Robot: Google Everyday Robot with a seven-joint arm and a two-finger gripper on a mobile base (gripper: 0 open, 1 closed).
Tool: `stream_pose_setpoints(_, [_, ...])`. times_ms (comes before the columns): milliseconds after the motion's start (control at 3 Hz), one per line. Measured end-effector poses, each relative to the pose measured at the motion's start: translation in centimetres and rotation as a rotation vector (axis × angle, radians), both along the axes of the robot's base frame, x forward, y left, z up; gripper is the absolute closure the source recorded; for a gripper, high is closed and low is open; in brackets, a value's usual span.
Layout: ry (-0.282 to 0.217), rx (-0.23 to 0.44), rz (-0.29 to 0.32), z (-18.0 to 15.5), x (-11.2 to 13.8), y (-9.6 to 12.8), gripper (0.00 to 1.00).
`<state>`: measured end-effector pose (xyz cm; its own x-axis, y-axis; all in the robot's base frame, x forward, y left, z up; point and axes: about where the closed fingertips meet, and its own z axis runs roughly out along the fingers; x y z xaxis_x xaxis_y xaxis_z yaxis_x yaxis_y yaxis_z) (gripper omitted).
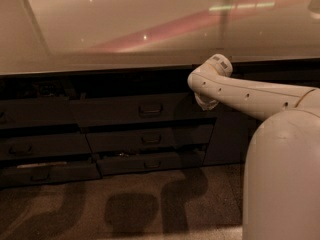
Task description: Open top drawer
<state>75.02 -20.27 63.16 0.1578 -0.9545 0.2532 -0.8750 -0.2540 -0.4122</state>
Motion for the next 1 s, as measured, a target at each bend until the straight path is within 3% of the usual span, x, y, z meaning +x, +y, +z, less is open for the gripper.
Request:
stream_pose_setpoints(667, [0.002, 0.000, 0.004, 0.3, -0.5, 0.0, 1.00])
stream_pose_setpoints(1000, [-0.026, 0.008, 0.001, 1.4, -0.7, -0.2, 1.00])
